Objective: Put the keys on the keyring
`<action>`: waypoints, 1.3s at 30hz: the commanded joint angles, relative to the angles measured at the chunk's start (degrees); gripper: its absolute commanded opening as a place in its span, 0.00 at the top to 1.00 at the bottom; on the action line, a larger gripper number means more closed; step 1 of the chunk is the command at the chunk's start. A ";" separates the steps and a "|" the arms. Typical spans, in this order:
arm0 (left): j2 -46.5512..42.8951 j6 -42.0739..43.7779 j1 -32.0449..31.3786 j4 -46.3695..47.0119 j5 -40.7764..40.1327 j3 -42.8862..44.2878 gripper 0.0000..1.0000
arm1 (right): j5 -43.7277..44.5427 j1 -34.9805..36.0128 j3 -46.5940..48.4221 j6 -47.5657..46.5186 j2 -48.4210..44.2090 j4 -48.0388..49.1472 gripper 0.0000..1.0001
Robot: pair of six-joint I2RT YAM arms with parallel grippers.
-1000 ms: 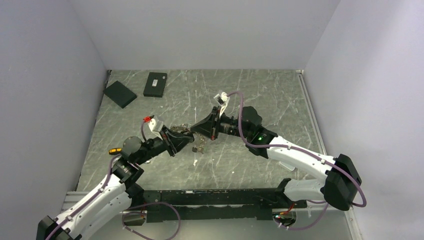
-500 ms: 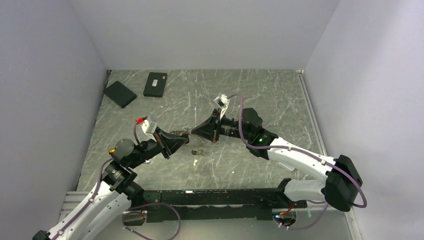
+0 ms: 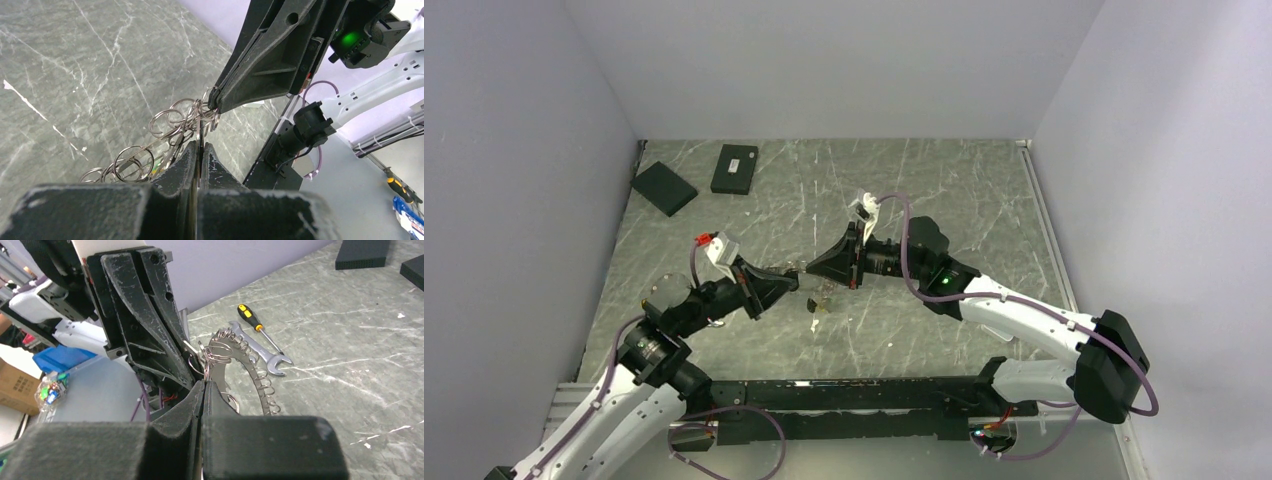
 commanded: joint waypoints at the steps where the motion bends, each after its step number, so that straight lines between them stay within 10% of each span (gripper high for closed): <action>1: 0.28 3.00 0.03 -2.45 -1.21 4.69 1.00 | -2.27 -0.61 1.71 -4.22 -1.18 0.26 1.00; 39: 11.69 31.89 0.03 -35.92 11.88 28.50 1.00 | -14.64 -0.30 6.99 -15.24 4.07 -11.00 1.00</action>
